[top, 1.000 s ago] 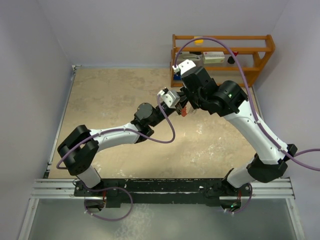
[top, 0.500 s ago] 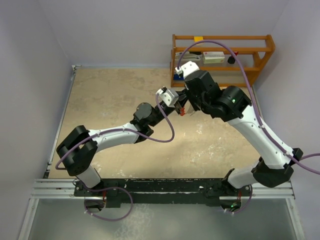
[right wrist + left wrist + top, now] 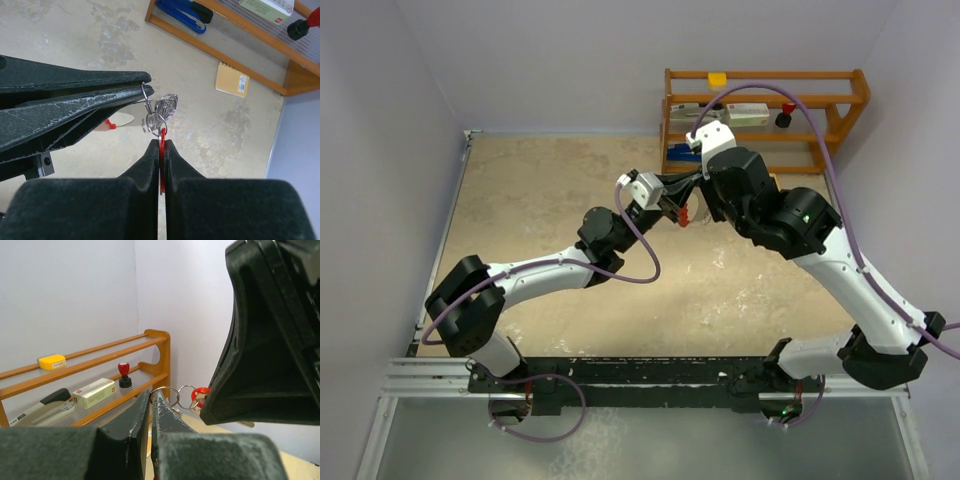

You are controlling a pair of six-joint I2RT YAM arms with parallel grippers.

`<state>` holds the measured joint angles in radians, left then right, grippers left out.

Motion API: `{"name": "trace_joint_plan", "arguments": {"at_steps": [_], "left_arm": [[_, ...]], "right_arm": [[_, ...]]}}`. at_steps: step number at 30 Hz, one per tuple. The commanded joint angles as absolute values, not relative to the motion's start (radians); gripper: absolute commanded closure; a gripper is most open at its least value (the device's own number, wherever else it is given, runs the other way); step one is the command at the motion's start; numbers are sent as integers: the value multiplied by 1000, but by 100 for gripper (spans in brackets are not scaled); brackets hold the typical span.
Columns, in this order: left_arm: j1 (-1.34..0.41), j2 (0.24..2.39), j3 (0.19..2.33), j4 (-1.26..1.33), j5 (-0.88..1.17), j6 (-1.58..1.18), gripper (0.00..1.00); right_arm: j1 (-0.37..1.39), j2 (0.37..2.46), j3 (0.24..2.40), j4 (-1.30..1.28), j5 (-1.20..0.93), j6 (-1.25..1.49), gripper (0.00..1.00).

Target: Remove the keys from the keyring

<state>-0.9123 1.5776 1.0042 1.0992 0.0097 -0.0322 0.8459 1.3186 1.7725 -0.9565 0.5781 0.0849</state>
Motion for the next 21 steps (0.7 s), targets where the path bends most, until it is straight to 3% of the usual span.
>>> {"name": "trace_joint_plan", "arguments": {"at_steps": [1, 21], "left_arm": [[-909, 1529, 1026, 1205, -32, -70, 100], [-910, 1548, 987, 1473, 11, -332, 100]], "right_arm": [[849, 1276, 1738, -881, 591, 97, 100], [849, 1200, 1613, -730, 571, 77, 100]]}}
